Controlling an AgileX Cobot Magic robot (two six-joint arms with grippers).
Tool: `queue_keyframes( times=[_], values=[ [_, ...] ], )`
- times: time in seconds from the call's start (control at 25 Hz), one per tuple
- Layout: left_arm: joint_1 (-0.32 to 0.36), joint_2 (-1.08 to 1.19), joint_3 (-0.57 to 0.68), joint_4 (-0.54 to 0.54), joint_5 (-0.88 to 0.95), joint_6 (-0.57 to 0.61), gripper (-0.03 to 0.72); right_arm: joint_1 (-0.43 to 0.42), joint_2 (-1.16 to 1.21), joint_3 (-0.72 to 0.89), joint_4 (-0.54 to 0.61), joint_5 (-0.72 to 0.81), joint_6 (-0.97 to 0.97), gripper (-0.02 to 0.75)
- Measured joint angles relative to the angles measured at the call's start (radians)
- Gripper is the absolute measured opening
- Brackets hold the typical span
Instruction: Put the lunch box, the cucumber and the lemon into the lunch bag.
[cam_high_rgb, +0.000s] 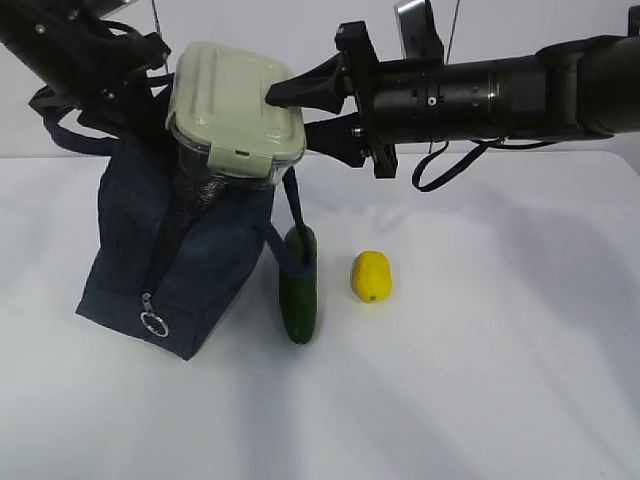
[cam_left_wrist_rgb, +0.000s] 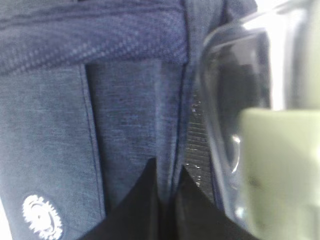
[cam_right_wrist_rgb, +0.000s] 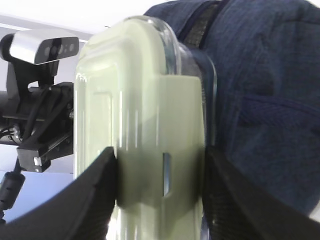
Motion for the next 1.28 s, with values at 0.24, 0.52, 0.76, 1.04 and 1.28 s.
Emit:
queue_keyframes(
  times=[0.24,0.52,0.76,1.04,1.28],
  values=[
    [0.0,0.0,0.0,-0.02,0.0,-0.002,-0.004,0.0,0.0,0.0,-0.035,-0.025,0.004,0.368],
    [0.0,0.0,0.0,-0.039,-0.002,-0.002,-0.004,0.0,0.0,0.0,-0.189,-0.097,0.006,0.368],
    [0.002,-0.005,0.0,-0.088,-0.002,0.002,-0.004,0.0,0.0,0.0,-0.231,-0.148,0.006,0.368],
    [0.002,-0.005,0.0,-0.181,-0.002,0.03,-0.004,0.002,0.019,0.0,-0.232,-0.161,0.006,0.368],
    [0.004,-0.005,0.0,-0.274,-0.002,0.062,-0.004,0.05,0.021,0.0,-0.155,-0.174,-0.019,0.368]
  ],
)
